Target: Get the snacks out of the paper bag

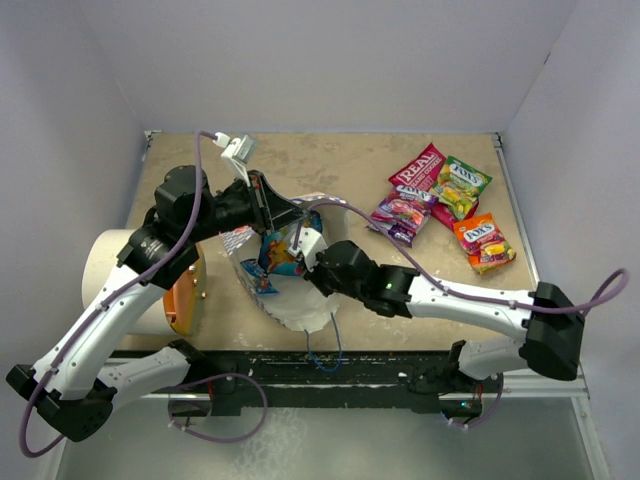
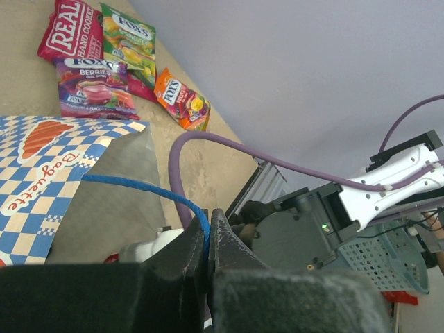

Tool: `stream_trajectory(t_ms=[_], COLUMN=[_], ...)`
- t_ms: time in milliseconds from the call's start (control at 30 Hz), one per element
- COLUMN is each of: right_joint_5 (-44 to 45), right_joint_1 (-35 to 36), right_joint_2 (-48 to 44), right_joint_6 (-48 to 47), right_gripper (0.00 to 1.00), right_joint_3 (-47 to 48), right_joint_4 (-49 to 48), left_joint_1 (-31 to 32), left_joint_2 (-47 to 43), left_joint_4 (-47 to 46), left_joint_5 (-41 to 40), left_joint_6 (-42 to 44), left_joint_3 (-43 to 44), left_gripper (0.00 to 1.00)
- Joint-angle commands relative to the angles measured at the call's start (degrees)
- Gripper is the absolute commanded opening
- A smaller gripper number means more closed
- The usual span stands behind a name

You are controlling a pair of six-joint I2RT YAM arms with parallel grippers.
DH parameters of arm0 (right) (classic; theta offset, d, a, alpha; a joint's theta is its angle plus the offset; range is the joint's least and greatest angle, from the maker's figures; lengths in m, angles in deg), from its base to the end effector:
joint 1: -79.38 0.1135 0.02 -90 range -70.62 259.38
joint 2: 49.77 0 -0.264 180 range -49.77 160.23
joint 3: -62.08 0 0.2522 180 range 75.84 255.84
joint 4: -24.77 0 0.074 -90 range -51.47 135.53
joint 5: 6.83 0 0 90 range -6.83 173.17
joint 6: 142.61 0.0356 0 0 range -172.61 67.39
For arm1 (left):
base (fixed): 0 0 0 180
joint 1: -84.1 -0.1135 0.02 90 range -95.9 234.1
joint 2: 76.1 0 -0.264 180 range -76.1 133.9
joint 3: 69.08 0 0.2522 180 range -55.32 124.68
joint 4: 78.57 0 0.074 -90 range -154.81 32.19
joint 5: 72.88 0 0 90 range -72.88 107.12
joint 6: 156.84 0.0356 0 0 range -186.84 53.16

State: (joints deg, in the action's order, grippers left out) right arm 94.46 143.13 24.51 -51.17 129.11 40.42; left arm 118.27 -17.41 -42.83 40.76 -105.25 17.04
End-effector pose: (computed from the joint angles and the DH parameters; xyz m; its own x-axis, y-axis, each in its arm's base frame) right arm 0.1385 0.2651 0.2934 -0.1921 -0.3339 -0.9228 -0.7952 0.6041 -0.0530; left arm 0.1675 -0.1310 0.4398 -0.6173 -0.2688 -0.7394 0.5861 0.4697 -0.6602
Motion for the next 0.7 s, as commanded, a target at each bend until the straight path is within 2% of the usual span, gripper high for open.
stream_trajectory(t_ms=[0,167,400,533,667], right_joint_5=[1.3,0.5,1.7,9.8,25.3], right_joint_1=[0.1,0.0,0.1,0.0,-0.1], right_joint_2=[-8.7,-12.7,-18.0,-19.6,-20.2], right_joint_6=[0.8,-0.5,-2.4,-1.8,-0.2], right_gripper=[0.00,0.00,0.00,0.00,0.00], right_joint_3=[8.0,12.0,13.0,12.8,13.1], right_joint_4=[3.3,8.7,9.0,8.5,6.9], left_joint_1=[-0.2,-0.2,-0.2,-0.2,-0.2], left_joint_2=[1.0,2.1,3.2,3.6,3.5], left_joint_4=[2.5,3.5,2.2,1.6,1.8], left_joint_5=[-4.8,-7.6,-8.7,-9.1,-10.1], left_joint_6=[1.1,0.5,-0.5,-0.8,-0.7], left_joint_3=[1.7,1.7,1.8,3.7,5.1], left_gripper=[0.00,0.00,0.00,0.00,0.00])
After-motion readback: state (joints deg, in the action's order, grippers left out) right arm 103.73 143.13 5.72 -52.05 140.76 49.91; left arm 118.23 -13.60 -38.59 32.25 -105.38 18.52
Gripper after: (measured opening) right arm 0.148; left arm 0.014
